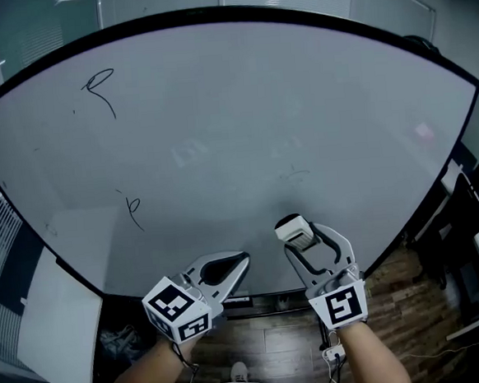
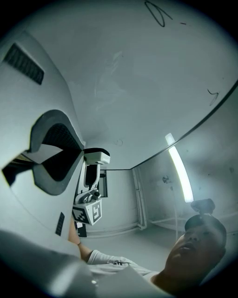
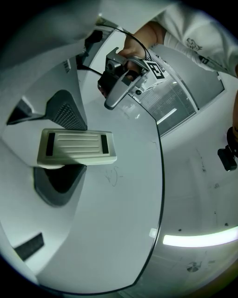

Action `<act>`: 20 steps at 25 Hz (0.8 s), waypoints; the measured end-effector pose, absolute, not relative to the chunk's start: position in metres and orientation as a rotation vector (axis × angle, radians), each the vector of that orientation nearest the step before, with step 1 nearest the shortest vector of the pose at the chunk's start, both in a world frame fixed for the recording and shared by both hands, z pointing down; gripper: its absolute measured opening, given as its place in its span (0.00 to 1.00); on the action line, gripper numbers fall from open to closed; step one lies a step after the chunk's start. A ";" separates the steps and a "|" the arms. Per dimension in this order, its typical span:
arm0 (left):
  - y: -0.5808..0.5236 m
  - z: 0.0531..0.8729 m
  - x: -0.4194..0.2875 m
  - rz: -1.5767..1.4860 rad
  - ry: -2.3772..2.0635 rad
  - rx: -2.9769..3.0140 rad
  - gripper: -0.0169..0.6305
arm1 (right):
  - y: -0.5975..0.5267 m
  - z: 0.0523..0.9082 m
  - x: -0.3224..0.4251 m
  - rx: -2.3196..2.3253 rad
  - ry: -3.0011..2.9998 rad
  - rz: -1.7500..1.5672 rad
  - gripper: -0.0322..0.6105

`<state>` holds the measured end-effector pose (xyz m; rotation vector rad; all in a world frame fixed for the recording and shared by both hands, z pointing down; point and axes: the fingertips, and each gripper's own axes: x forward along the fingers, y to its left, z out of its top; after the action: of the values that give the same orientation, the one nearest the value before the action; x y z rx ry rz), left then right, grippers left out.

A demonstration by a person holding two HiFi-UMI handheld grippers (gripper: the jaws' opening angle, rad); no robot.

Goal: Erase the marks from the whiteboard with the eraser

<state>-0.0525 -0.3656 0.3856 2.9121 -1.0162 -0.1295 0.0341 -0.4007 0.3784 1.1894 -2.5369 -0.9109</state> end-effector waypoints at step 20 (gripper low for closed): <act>-0.095 0.408 0.111 -0.154 -1.089 2.912 0.04 | -0.095 0.405 0.190 1.217 -2.907 -0.448 0.43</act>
<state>0.1109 -0.0947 0.4082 2.9124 -1.0891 -0.1543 0.1900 -0.0949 0.4049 1.2167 -2.9071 -0.4481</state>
